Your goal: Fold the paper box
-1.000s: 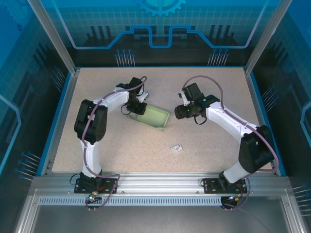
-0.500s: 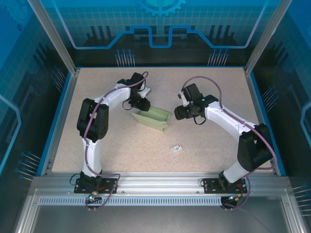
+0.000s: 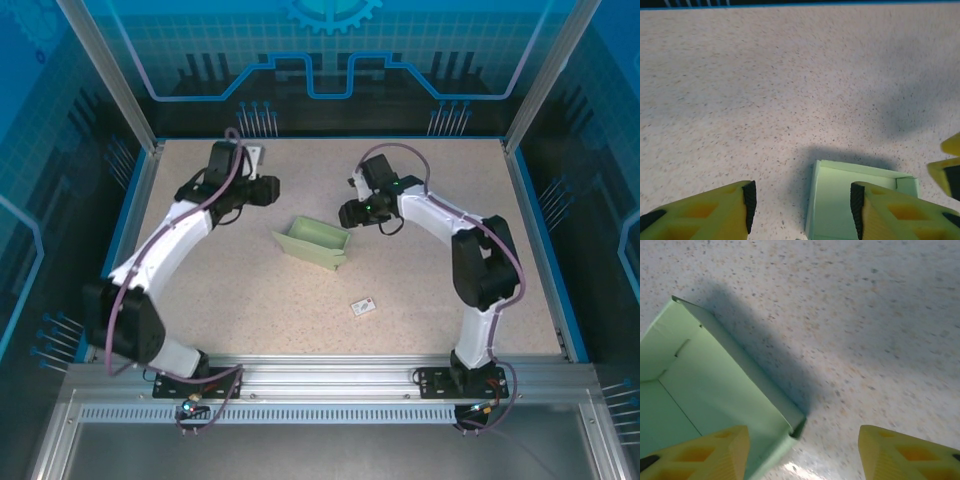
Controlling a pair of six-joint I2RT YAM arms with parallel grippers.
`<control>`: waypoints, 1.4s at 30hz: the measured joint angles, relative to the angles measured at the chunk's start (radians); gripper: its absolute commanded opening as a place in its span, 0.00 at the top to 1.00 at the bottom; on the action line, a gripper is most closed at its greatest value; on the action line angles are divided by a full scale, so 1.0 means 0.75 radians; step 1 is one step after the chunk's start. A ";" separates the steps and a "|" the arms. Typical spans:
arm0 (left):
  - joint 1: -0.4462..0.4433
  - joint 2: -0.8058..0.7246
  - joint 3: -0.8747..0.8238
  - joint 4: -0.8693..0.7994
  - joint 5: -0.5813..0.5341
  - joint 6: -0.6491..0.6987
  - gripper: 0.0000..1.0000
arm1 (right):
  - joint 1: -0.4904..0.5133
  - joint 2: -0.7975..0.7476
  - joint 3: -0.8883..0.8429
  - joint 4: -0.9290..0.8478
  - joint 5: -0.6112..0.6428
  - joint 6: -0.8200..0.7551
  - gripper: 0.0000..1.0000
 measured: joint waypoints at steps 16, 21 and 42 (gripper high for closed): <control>-0.002 -0.387 -0.657 0.086 -0.051 -0.306 0.46 | 0.051 0.239 0.137 -0.034 -0.232 -0.025 0.38; -0.033 -0.297 -0.710 0.166 0.013 -0.357 0.46 | 0.051 0.187 -0.007 -0.009 -0.321 -0.004 0.38; -0.047 0.202 -0.496 0.542 0.187 -0.454 0.47 | 0.017 -0.192 -0.428 0.217 -0.349 0.186 0.36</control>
